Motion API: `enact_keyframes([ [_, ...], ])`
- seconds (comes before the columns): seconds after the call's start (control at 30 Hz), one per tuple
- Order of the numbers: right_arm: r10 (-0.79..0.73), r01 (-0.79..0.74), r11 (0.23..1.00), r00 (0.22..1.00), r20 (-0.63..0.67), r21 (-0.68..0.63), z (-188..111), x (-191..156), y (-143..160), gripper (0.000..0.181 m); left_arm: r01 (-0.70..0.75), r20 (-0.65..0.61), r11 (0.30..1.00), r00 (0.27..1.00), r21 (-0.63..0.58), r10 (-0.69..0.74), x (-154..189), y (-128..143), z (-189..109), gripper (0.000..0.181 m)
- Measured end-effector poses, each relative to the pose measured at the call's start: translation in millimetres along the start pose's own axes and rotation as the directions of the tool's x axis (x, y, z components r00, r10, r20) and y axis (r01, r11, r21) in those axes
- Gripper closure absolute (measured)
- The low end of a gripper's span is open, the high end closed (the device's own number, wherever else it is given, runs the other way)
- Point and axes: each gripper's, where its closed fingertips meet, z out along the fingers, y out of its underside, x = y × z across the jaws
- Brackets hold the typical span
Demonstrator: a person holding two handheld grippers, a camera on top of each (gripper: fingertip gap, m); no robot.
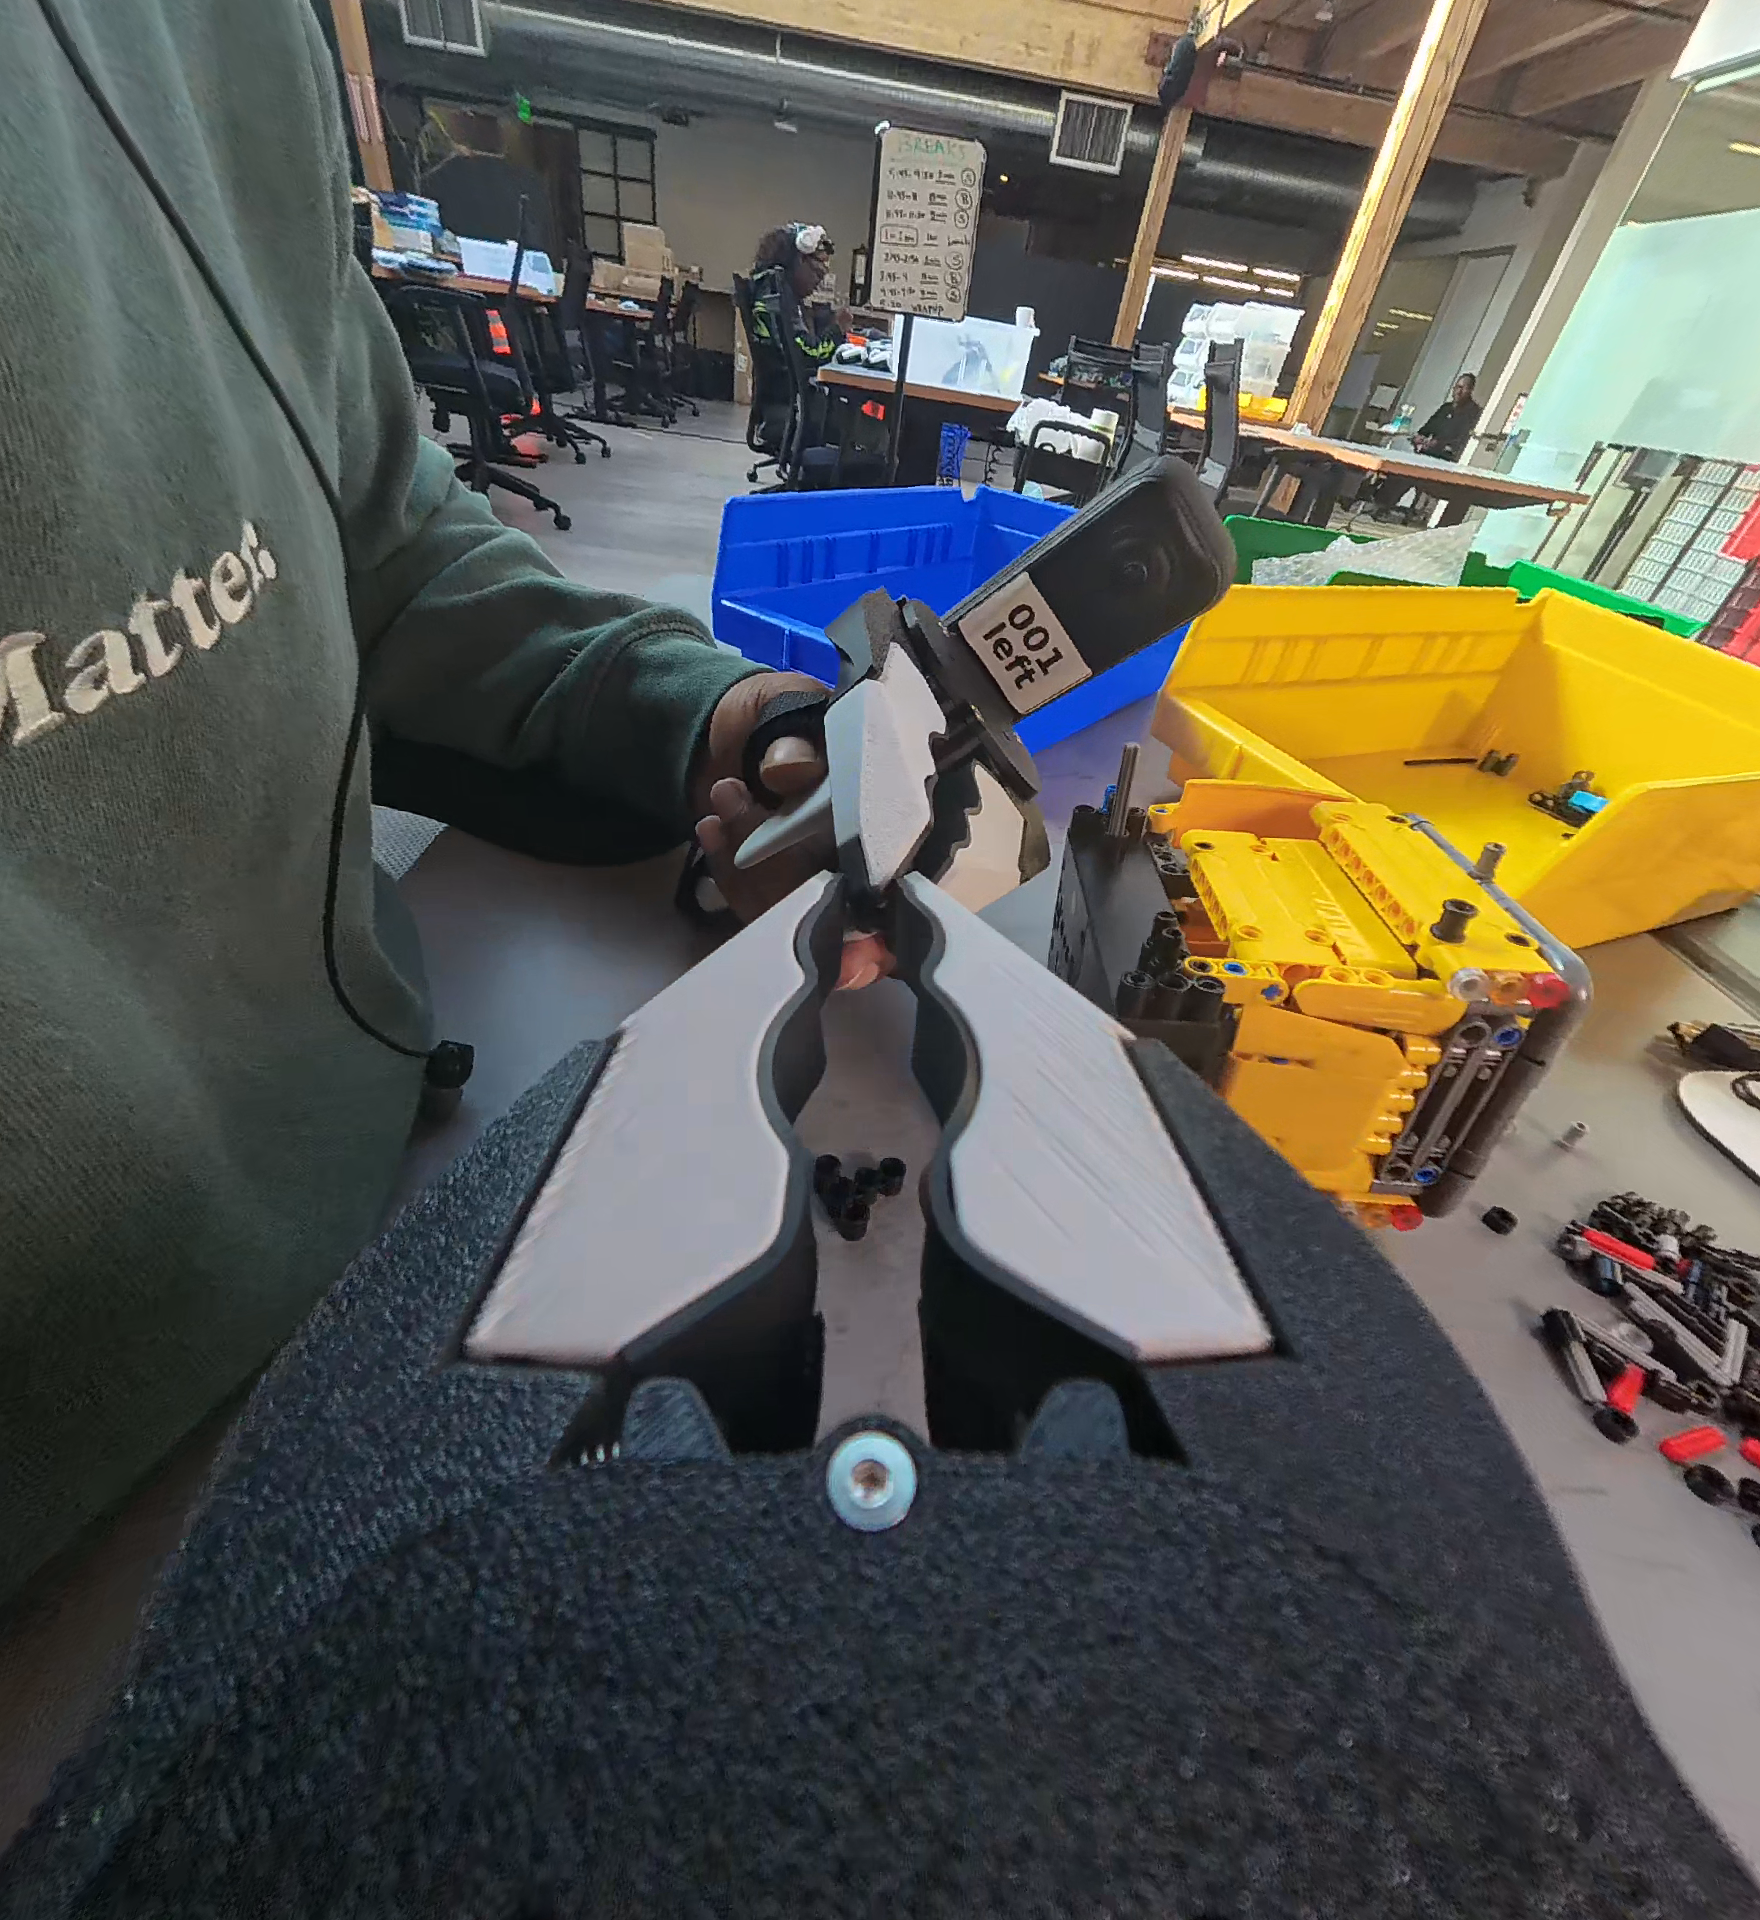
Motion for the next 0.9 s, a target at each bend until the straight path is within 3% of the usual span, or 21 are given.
enact_keyframes([
  [0.53,-0.04,0.04,0.999,0.999,0.003,-0.002,-0.3,-1.4,4.0,0.174,0.214,-0.113,0.977,0.971,0.003,-0.212,0.3,2.2,-1.9,0.177],
  [0.9,-0.001,0.003,0.999,0.999,-0.051,0.038,-5.3,10.6,-4.9,0.167,0.255,-0.133,0.962,0.961,0.096,-0.241,-2.2,-12.0,-13.4,0.177],
])
